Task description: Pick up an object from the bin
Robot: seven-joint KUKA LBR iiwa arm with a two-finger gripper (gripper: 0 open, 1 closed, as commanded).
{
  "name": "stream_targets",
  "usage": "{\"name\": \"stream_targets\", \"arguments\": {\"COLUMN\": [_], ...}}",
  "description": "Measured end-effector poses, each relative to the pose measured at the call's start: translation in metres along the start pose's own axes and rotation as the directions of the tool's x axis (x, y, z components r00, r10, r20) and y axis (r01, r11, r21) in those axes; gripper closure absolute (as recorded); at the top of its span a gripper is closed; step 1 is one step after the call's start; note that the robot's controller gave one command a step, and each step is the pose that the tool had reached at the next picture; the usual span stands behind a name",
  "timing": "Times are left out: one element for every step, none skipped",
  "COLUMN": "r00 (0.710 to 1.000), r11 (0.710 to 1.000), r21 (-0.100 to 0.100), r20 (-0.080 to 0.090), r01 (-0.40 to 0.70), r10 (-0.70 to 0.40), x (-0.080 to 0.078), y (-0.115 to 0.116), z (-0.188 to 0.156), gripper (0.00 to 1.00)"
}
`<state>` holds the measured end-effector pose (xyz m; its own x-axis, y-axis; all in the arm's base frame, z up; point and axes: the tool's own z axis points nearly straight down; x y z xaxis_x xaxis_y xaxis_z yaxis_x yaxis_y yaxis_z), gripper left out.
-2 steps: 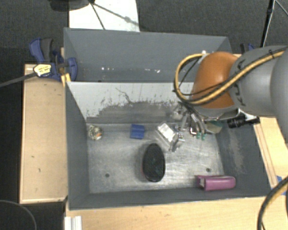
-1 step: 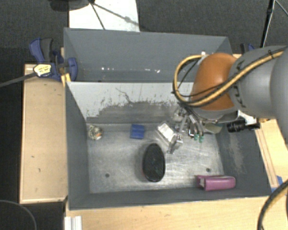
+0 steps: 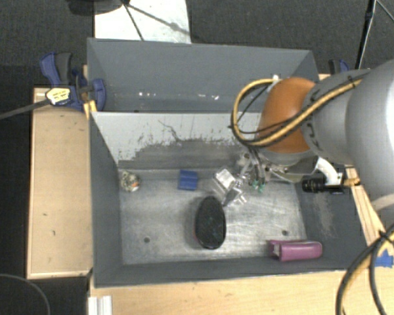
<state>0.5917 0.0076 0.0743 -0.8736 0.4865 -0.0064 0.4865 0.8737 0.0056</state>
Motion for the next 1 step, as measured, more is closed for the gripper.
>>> {"name": "stream_targets", "arguments": {"r00": [1.000], "r11": [1.000], "r21": [0.003], "r20": [-0.003], "r01": [0.006], "r10": [-0.006], "x": [-0.0009], "y": [0.0007], "z": [-0.0015], "gripper": [0.00]}}
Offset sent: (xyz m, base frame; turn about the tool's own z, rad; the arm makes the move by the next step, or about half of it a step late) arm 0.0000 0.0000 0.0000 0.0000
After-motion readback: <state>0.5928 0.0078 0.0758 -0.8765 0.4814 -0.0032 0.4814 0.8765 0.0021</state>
